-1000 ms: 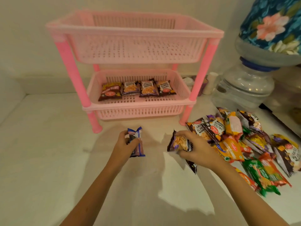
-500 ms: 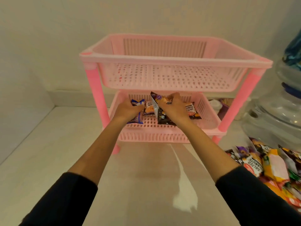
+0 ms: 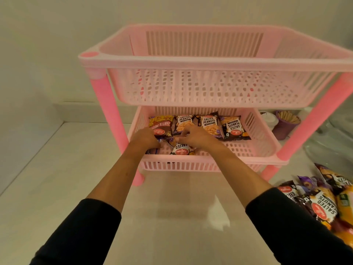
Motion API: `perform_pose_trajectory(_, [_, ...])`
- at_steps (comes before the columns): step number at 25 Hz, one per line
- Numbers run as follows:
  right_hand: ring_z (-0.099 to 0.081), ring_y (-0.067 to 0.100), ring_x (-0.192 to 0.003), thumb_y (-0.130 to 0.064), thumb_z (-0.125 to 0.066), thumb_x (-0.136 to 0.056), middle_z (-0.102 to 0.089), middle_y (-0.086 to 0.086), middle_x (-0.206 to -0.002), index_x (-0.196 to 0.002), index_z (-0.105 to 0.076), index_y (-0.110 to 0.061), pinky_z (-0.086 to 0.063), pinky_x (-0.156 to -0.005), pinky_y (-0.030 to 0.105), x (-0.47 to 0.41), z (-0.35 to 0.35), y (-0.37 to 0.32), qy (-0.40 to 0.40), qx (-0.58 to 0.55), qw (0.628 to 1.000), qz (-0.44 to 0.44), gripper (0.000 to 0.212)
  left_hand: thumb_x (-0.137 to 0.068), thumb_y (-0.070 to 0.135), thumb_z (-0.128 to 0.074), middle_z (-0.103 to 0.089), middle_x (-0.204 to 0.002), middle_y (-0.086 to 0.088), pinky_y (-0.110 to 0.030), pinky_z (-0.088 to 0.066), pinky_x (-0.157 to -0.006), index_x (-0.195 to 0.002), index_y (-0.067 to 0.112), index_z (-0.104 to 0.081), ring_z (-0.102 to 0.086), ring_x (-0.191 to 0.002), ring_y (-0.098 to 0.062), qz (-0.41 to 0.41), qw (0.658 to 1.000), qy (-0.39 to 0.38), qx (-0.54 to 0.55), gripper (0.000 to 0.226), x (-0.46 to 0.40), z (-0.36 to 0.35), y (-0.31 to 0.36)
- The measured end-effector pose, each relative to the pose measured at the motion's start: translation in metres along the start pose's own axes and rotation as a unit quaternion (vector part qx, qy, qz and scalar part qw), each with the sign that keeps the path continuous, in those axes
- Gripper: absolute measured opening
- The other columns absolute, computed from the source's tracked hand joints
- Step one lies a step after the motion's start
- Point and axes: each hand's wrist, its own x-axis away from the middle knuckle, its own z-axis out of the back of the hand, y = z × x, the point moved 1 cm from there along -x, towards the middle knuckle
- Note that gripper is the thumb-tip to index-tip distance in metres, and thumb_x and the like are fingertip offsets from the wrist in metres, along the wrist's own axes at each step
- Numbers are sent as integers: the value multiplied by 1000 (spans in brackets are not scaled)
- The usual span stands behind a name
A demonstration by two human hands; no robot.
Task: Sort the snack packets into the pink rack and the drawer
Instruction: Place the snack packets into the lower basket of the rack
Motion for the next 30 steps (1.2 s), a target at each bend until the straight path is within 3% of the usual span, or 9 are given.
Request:
perform_pose_trajectory(2, [-58, 21, -96, -28, -70, -84, -53, 10, -130, -112, -62, -9, -53, -81, 34, 2, 7, 4, -35, 0, 999, 33, 34, -82, 23, -70, -67, -111, -16, -32, -52, -78, -113, 3, -64, -65, -100, -31, -6, 999, 8, -36, 37, 1, -1, -1])
perform_pose_trajectory(4, [-58, 6, -80, -18, -74, -81, -49, 2, -135, -112, -61, -17, -54, -63, 21, -2, 3, 7, -88, -17, 995, 40, 34, -82, 23, -70, -66, -114, -15, -33, -50, -82, -115, 3, -63, -63, -104, -30, -11, 998, 20, -59, 39, 2, -3, -1])
perform_pose_trajectory(6, [-52, -3, -70, -19, -76, -78, -54, 0, -131, -112, -58, -23, -43, -51, 11, -12, -9, 12, -86, 24, 995, 51, 39, -82, 25, -70, -65, -116, -15, -33, -50, -85, -117, 3, -61, -62, -106, -30, -13, 997, 28, -67, 42, 3, -5, -1])
perform_pose_trajectory(14, [-49, 6, -79, -27, -76, -77, -59, -1, -115, -119, -51, -22, -36, -58, 16, -18, -25, 20, -34, 64, 995, 64, 49, -85, 33, -67, -65, -117, -16, -34, -50, -88, -117, 2, -61, -62, -107, -30, -12, 996, 28, -88, 45, 8, -4, 2])
perform_pose_trajectory(18, [-49, 13, -82, -17, -75, -80, -50, -10, -86, -118, -52, -12, -35, -55, 18, 7, -10, 8, -24, 39, 997, 63, 45, -87, 36, -65, -67, -112, -16, -34, -48, -79, -111, 2, -64, -63, -102, -31, -28, 995, 48, -78, 41, 21, 7, 4])
perform_pose_trajectory(22, [-52, 15, -66, -14, -70, -84, -54, 0, -74, -111, -56, -10, -42, -62, 27, 57, 9, 0, 154, -44, 983, 86, 31, -93, 31, -54, -64, -113, -13, -35, -43, -73, -118, 9, -57, -60, -104, -33, -57, 985, 158, -31, 33, 56, 18, 22])
perform_pose_trajectory(26, [-54, 18, -60, -7, -60, -84, -60, 8, -67, -97, -61, -10, -47, -67, 35, 130, 1, 23, 321, -66, 932, 154, 13, -87, 14, -54, -65, -107, -11, -42, -50, -78, -109, 10, -63, -60, -97, -32, -256, 921, 282, 77, 24, 117, -12, 53])
perform_pose_trajectory(28, [-55, 18, -65, -6, -60, -82, -61, 4, -73, -94, -62, -12, -46, -62, 34, 165, -11, 50, 354, -54, 924, 135, 13, -84, 7, -56, -67, -99, -8, -38, -50, -74, -101, 8, -66, -62, -87, -27, -351, 881, 288, 132, 20, 148, -39, 70])
perform_pose_trajectory(30, [-58, 19, -75, -3, -61, -80, -63, 4, -83, -94, -63, -9, -45, -68, 32, 195, -19, 84, 370, -24, 924, 95, 15, -84, 8, -56, -67, -94, -3, -33, -49, -68, -98, 11, -65, -60, -78, -19, -385, 871, 246, 181, 16, 170, -71, 89])
